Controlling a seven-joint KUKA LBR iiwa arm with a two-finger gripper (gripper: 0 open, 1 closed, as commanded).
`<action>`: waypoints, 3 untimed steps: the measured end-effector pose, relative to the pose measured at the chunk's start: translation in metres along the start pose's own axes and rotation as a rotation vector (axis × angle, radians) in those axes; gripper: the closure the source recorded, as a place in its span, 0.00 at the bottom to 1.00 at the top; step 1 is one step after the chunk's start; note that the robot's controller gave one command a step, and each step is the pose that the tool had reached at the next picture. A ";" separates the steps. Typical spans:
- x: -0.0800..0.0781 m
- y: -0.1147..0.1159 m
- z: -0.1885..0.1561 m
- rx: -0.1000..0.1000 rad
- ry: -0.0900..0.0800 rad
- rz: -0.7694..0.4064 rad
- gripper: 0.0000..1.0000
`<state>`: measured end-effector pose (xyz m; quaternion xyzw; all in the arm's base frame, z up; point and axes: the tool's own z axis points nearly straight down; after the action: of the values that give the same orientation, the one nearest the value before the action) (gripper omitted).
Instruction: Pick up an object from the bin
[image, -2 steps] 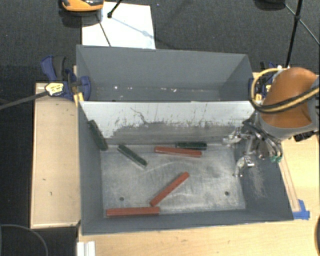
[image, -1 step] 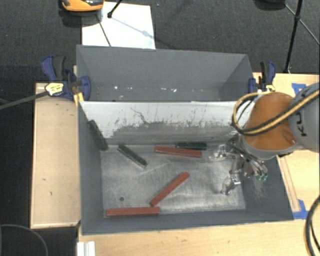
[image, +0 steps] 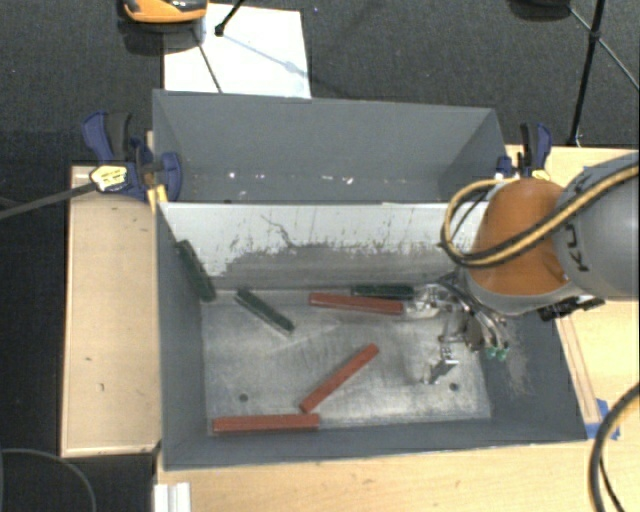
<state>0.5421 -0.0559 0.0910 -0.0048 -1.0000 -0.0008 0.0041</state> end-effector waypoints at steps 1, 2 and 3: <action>-0.019 0.021 -0.005 0.001 -0.014 0.083 0.00; 0.003 0.033 -0.002 0.003 -0.013 -0.202 0.00; 0.000 0.111 0.015 0.000 -0.025 -0.187 1.00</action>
Offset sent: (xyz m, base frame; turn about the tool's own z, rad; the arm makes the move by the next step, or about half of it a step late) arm -0.0549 0.0516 -0.0021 -0.1229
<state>0.5434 0.0549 0.0762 0.0883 -0.9961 -0.0010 -0.0086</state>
